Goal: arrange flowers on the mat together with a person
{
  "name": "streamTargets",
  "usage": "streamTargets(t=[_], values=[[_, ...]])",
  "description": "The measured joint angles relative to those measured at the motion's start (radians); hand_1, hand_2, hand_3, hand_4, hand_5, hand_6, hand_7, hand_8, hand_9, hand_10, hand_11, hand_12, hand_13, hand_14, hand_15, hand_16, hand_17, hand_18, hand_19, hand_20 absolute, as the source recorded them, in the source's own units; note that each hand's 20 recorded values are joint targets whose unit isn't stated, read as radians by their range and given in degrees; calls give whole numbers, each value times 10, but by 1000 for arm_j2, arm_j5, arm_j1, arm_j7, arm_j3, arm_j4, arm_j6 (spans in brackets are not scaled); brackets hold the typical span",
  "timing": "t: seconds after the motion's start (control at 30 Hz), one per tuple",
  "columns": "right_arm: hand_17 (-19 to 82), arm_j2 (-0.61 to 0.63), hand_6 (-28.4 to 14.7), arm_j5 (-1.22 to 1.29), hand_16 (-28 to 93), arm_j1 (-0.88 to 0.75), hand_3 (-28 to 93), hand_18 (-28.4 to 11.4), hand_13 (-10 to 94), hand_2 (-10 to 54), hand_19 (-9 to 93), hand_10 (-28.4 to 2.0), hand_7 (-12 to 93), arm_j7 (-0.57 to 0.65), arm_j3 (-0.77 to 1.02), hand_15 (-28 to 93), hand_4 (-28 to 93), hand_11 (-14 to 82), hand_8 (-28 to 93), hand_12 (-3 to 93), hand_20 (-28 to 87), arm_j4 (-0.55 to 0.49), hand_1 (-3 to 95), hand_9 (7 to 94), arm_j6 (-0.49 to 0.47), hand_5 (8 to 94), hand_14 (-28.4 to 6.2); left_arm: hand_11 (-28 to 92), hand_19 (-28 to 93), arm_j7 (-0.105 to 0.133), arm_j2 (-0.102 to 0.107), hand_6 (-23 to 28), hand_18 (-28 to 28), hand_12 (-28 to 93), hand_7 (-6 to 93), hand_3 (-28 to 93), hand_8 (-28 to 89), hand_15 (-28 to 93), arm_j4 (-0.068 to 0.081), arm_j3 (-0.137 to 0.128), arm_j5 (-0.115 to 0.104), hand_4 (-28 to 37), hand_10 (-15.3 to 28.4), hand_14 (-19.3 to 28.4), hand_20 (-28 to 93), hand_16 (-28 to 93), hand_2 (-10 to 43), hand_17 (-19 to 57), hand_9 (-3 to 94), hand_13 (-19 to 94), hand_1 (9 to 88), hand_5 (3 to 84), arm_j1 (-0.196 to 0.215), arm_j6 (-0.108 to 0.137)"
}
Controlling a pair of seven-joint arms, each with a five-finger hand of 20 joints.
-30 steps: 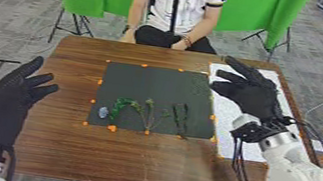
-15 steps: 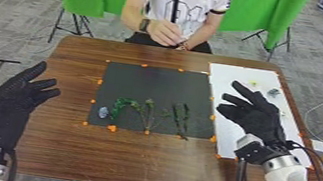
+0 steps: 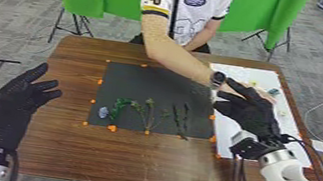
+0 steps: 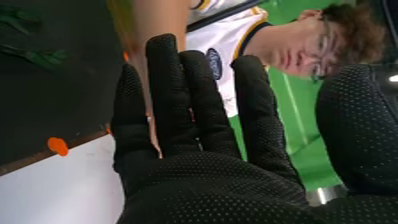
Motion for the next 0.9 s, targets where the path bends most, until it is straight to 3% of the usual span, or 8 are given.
streamTargets(t=[0.37,0.6,0.9], values=[[87,2,2,4,104,20,762,-224,405,71,531,-182,134,2,-20,504,-266,169,-113,150,174,9,222,492,0,476,-185,269,480,23,5,60,228,118,159,792,-106,547,2,18,-1,-283,195,271,156,-90,5,-96,345,245,214,333,-4,9],[88,4,0,9,102,21,760,-223,407,72,532,-183,134,2,-19,509,-267,172,-113,149,175,9,221,494,3,479,-184,271,480,26,19,60,228,117,160,792,-107,549,11,48,-2,-283,197,272,156,-91,6,-96,347,245,215,334,-32,13],[89,6,-2,10,100,21,760,-220,408,74,533,-184,134,2,-19,513,-266,175,-113,148,177,9,220,496,5,482,-184,273,481,26,24,61,228,117,161,793,-108,551,11,49,-2,-283,196,272,155,-92,8,-96,348,246,216,335,-34,14]])
